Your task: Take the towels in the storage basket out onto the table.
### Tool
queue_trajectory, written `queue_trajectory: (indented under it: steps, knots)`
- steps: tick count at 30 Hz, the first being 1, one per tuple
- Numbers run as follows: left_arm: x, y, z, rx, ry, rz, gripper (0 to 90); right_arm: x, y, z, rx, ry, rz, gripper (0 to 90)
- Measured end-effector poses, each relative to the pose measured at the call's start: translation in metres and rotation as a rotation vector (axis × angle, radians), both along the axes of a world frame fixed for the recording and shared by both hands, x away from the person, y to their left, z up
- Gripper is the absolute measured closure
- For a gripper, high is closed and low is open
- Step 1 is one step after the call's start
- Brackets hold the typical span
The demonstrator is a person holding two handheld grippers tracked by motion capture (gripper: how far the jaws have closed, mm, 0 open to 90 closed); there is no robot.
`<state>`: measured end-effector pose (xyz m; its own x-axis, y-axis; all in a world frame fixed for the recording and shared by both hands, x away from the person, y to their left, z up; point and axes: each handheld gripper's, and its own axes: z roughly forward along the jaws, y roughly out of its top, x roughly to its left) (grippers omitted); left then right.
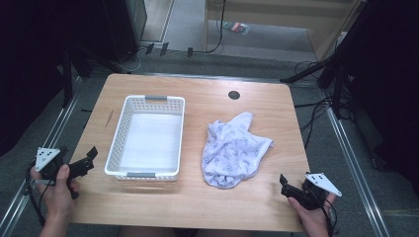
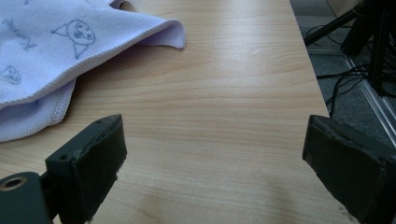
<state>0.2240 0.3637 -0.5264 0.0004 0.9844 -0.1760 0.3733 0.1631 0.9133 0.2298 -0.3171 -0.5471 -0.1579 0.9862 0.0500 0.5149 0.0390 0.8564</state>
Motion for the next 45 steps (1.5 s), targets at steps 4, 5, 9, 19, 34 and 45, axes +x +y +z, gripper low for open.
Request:
queue_trajectory:
  steps: [4,5,9,19,34,45]
  knots:
    - [-0.001,0.001,-0.007,-0.003,0.012,0.003,0.0,0.000,0.000,0.000,0.001,0.001,-0.001,5.9]
    - [-0.001,0.000,-0.009,0.002,0.016,0.002,0.0,0.000,0.000,0.000,0.001,0.001,0.000,5.9]
    - [-0.001,-0.002,-0.015,0.025,0.028,-0.001,0.0,0.000,0.000,0.000,0.002,0.000,0.001,5.9]
    - [0.000,-0.004,-0.023,0.066,0.053,-0.005,0.0,0.000,0.000,0.000,0.003,0.000,0.002,5.9]
    - [0.009,-0.014,-0.024,0.162,0.138,-0.016,0.0,0.000,0.000,0.000,0.000,0.001,0.000,5.9]
    - [0.017,-0.009,-0.025,0.117,0.206,-0.018,0.0,0.000,0.000,0.000,-0.001,0.001,0.001,5.9]
